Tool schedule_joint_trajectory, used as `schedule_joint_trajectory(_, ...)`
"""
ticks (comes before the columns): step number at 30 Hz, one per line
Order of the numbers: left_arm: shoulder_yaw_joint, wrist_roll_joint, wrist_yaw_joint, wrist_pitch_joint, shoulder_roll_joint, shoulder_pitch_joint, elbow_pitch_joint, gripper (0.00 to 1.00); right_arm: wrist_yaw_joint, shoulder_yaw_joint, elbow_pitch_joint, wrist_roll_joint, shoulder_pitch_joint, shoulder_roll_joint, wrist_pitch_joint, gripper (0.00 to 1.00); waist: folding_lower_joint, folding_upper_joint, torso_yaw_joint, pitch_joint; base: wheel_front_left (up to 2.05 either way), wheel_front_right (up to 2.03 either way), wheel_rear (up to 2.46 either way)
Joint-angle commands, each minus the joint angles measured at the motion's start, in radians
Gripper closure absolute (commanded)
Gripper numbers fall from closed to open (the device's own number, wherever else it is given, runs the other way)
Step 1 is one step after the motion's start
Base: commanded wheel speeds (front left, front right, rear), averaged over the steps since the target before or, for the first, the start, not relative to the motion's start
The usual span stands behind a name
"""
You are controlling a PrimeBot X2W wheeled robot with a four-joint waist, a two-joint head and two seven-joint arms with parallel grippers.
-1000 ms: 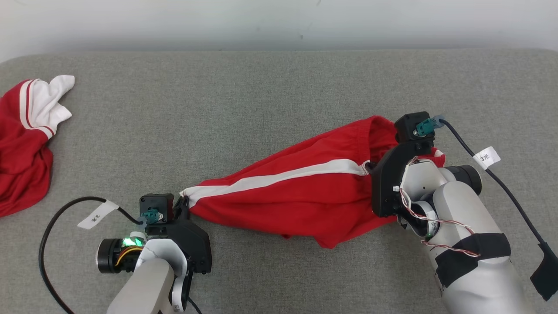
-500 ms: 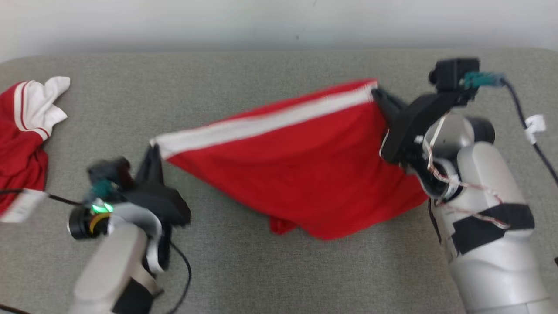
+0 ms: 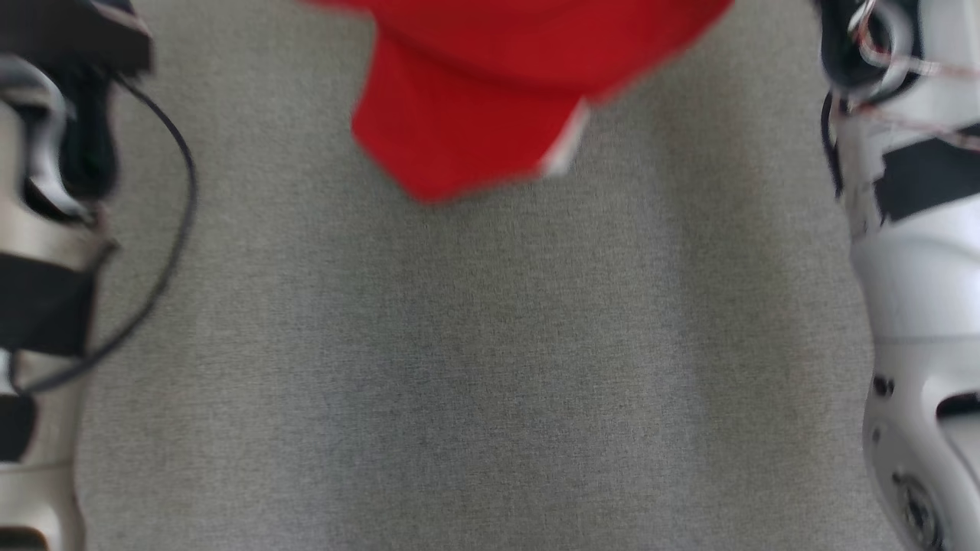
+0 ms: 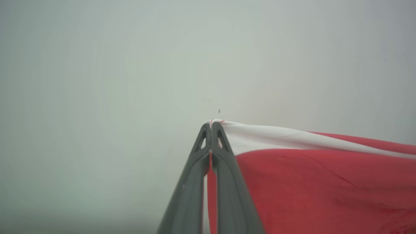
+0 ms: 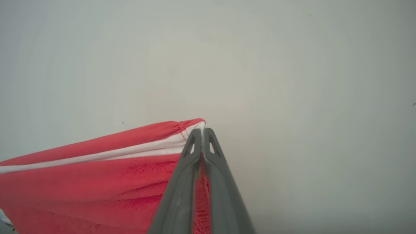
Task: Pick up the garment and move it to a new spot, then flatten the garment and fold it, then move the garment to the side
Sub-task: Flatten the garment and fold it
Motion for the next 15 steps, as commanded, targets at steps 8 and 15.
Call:
schedule_joint_trajectory(8,0.056,0.065,-0.017,-0.076,0.021,-0.199,-0.126,1.0,-0.004,-0.061,0.07,-0.095,-0.217,0.004,-0.281,1.0,-0.0003,-0.0002,-0.033,0.111,0.0,0.0,0.0)
schedule_joint_trajectory(15,0.117,0.109,-0.067,-0.079,-0.055,-0.072,-0.232,1.0,-0.003,0.022,0.117,-0.078,-0.147,-0.012,-0.305,1.0,-0.0003,-0.0002,-0.01,0.112,0.0,0.0,0.0)
